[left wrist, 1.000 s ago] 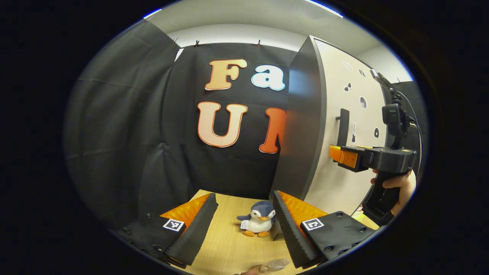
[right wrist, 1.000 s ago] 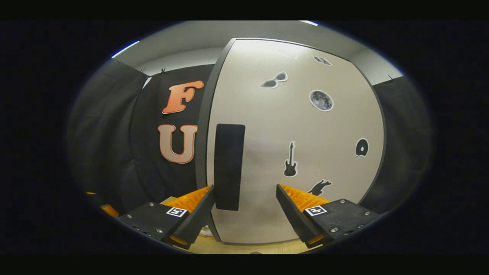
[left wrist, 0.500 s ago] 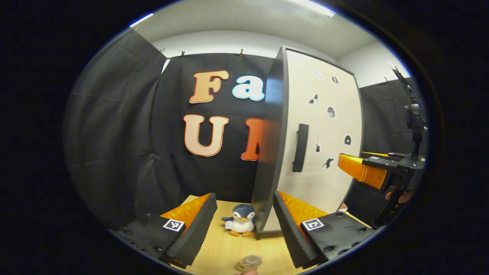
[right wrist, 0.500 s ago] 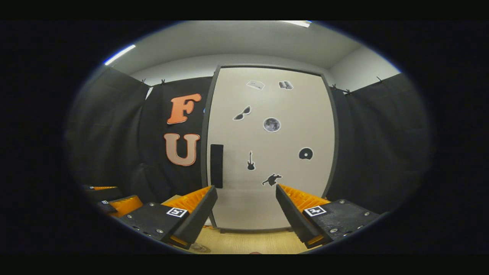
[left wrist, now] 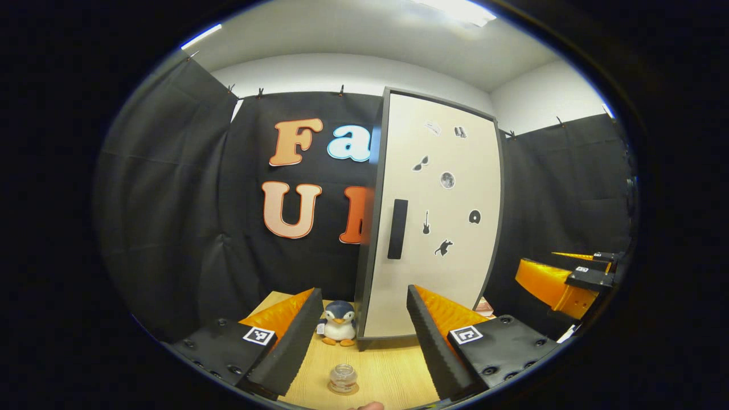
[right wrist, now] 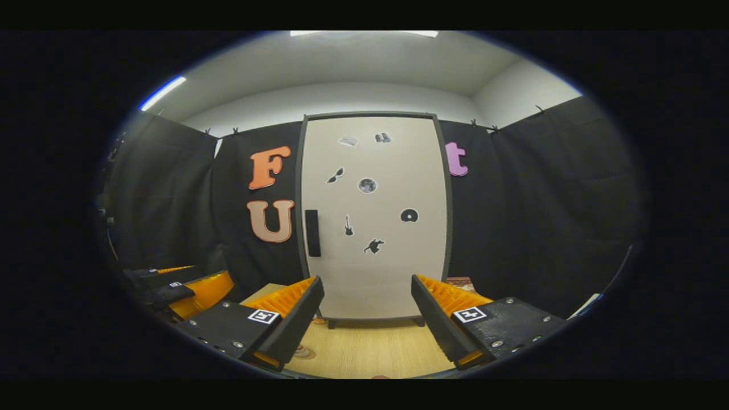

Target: Open the cabinet door with the right hand, grasp the bottle in the cabinet with the left hand and place it on the coaster, then close the cabinet door with the right hand.

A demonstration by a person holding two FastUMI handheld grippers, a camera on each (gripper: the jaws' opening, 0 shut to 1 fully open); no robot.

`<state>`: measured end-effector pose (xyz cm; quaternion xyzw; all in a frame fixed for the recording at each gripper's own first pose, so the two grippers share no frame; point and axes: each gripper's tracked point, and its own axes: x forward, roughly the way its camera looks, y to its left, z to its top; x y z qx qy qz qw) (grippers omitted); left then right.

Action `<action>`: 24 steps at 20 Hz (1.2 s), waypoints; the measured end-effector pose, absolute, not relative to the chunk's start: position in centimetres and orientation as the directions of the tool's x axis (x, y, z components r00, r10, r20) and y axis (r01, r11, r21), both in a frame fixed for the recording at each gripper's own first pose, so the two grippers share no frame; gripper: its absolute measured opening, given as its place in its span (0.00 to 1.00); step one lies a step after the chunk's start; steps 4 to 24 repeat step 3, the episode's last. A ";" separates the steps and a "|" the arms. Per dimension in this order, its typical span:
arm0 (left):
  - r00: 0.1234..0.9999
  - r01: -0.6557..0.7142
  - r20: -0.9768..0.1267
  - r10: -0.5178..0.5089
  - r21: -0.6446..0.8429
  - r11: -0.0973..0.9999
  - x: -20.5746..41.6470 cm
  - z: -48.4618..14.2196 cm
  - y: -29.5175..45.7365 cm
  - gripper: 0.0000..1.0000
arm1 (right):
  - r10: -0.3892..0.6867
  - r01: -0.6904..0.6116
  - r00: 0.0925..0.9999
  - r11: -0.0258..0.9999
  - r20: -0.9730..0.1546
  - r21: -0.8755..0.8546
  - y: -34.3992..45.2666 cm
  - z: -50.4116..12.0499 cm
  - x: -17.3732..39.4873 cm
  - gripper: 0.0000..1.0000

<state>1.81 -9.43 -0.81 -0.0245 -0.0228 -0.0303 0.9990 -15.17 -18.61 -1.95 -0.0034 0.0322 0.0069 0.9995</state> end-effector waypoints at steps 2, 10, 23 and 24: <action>0.998 0.048 0.054 -0.046 -0.029 0.998 1.0 -0.4 -9.9 0.93 | 0.007 -0.006 0.998 1.000 -0.068 0.010 -19.3 -2.0 -16.1 0.95; 0.997 0.045 0.060 -0.043 -0.026 0.999 0.7 -0.2 -10.0 0.94 | 0.008 -0.007 0.998 1.000 -0.067 0.010 -19.4 -1.9 -16.4 0.95; 0.997 0.045 0.060 -0.043 -0.026 0.999 0.7 -0.2 -10.0 0.94 | 0.008 -0.007 0.998 1.000 -0.067 0.010 -19.4 -1.9 -16.4 0.95; 0.997 0.045 0.060 -0.043 -0.026 0.999 0.7 -0.2 -10.0 0.94 | 0.008 -0.007 0.998 1.000 -0.067 0.010 -19.4 -1.9 -16.4 0.95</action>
